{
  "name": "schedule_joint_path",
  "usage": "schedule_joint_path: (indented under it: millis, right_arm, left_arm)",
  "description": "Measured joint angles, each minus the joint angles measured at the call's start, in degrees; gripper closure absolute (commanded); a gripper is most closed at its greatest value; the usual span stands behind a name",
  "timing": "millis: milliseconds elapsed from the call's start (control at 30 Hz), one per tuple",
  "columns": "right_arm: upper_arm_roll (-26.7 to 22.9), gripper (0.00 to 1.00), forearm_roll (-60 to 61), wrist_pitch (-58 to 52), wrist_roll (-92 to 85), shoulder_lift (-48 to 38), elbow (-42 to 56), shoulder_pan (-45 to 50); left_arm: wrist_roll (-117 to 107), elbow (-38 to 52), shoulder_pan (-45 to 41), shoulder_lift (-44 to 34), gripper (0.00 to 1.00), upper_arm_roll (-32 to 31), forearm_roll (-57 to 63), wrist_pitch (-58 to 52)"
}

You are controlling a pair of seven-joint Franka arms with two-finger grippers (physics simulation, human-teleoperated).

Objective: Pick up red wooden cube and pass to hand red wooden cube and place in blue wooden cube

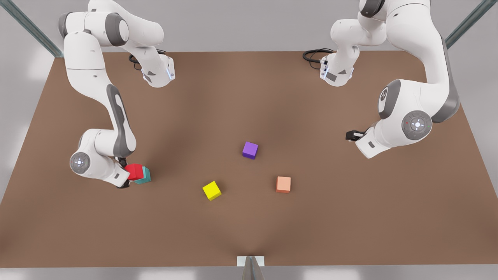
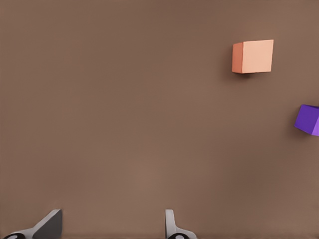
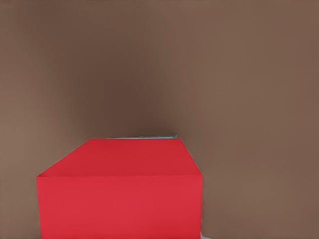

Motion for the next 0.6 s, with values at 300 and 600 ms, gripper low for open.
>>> schedule_joint_path:
  millis: [300,600]
  right_arm:
    - [0.05,0.63,0.29,2.56,1.03,-0.38,-2.11,0.28]
    - [-0.07,0.63,-0.15,3.25,1.43,-0.73,-2.09,0.28]
  left_arm:
    - [-0.66,-0.01,-0.13,0.08,0.00,0.00,-0.04,-0.29]
    - [-1.08,-0.01,-0.09,0.43,0.00,0.00,-0.05,-0.36]
